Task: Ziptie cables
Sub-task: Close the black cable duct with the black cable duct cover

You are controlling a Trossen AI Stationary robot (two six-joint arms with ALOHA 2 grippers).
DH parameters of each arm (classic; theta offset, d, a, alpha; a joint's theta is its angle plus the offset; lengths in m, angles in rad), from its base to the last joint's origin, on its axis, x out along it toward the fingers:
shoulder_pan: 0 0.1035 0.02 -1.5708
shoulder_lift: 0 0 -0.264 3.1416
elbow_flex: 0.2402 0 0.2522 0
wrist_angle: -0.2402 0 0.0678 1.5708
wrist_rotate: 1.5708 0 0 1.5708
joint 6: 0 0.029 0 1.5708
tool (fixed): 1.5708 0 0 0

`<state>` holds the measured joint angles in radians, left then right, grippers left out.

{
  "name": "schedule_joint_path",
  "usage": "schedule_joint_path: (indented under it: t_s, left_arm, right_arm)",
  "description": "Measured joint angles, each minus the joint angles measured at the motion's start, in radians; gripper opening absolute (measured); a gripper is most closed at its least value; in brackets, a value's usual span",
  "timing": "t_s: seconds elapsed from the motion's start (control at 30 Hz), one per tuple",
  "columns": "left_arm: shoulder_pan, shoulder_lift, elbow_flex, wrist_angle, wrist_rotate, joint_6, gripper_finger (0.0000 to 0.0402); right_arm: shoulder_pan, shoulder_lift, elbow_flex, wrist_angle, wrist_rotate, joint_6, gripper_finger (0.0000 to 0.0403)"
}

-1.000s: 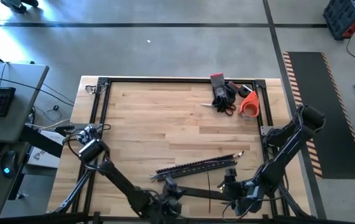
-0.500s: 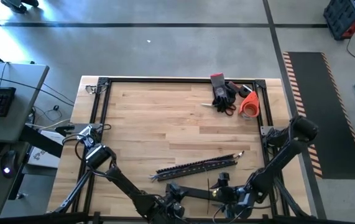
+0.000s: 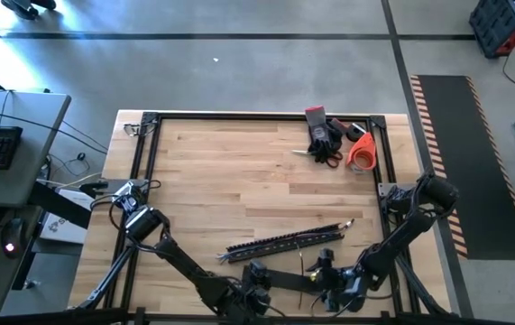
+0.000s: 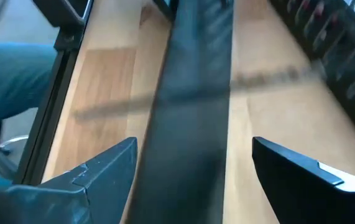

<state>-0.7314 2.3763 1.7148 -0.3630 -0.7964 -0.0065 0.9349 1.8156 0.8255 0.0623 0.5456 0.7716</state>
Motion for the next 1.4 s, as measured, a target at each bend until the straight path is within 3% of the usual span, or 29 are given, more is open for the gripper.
schedule_joint_path:
  t_s: [0.23, 0.37, 0.6, 0.93, 1.2, 1.4]
  left_arm:
    - [-0.007, -0.081, 0.004, 0.011, 0.058, -0.124, 0.0204]
    - [0.004, -0.099, 0.002, 0.010, 0.070, -0.260, 0.0204]
    - [0.022, -0.105, 0.002, 0.016, 0.113, -0.376, 0.0205]
    - [0.055, -0.105, 0.003, 0.018, 0.112, -0.411, 0.0205]
    - [0.086, -0.105, 0.003, 0.011, 0.153, -0.415, 0.0205]
    - [0.106, -0.107, 0.003, 0.005, 0.163, -0.513, 0.0205]
  right_arm:
    - [0.003, 0.000, -0.165, 0.300, 0.002, 0.013, 0.0300]
    - [-0.010, 0.003, -0.154, 0.345, -0.006, -0.111, 0.0300]
    - [-0.029, 0.010, -0.084, 0.245, -0.010, -0.206, 0.0300]
    - [-0.032, 0.157, 0.016, 0.216, 0.020, -0.279, 0.0300]
    - [-0.045, 0.148, -0.010, 0.164, 0.029, -0.492, 0.0300]
    - [-0.104, 0.091, -0.069, 0.175, -0.035, -0.580, 0.0300]
